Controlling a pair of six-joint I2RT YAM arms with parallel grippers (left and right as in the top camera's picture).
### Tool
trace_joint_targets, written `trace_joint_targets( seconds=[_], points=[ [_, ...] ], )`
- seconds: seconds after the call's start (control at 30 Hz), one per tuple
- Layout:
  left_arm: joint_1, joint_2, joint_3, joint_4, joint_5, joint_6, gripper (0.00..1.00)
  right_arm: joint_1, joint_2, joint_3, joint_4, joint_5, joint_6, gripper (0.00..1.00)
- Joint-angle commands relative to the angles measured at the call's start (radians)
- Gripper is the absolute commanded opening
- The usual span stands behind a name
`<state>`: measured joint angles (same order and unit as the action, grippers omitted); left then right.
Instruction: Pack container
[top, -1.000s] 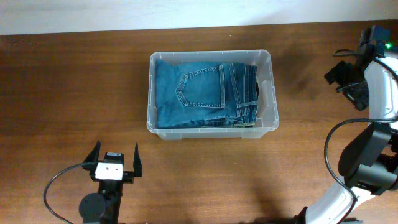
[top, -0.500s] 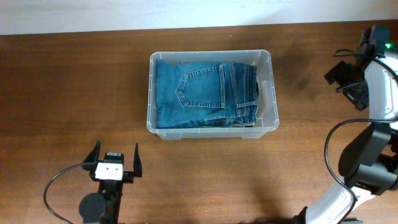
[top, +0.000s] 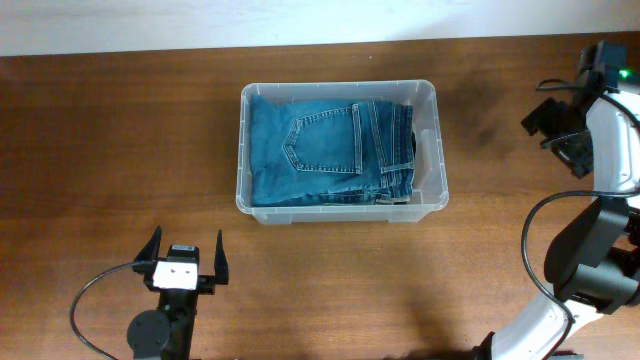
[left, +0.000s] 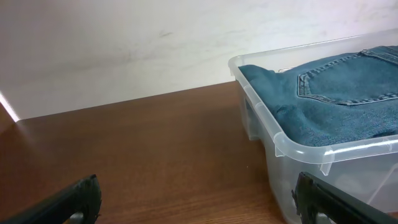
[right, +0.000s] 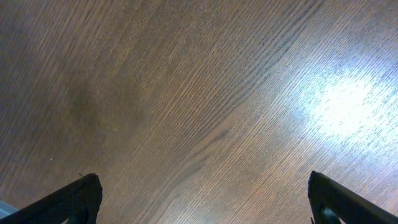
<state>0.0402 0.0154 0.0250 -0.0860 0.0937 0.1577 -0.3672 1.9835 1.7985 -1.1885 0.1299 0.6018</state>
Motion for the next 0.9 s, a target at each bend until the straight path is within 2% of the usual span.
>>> trace_joint_targets(
  seconds=[0.0, 0.23, 0.37, 0.53, 0.73, 0.87],
  points=[
    [0.005, -0.01, -0.01, 0.003, -0.004, 0.013, 0.99, 0.0, 0.006, 0.0, 0.0, 0.013, 0.009, 0.98],
    [0.005, -0.01, -0.01, 0.003, -0.004, 0.013, 0.99, 0.043, -0.071, -0.001, 0.013, 0.043, 0.006, 0.98],
    [0.005, -0.008, -0.01, 0.003, -0.004, 0.013, 0.99, 0.109, -0.187, -0.044, 0.097, 0.044, 0.005, 0.98],
    [0.005, -0.008, -0.01, 0.003, -0.004, 0.013, 0.99, 0.246, -0.389, -0.226, 0.347, 0.109, -0.003, 0.98],
    [0.005, -0.008, -0.01, 0.003, -0.004, 0.013, 0.99, 0.426, -0.658, -0.532, 0.712, 0.116, -0.253, 0.98],
    [0.005, -0.008, -0.01, 0.003, -0.004, 0.013, 0.99, 0.478, -0.861, -0.742, 0.875, 0.119, -0.321, 0.98]
  ],
)
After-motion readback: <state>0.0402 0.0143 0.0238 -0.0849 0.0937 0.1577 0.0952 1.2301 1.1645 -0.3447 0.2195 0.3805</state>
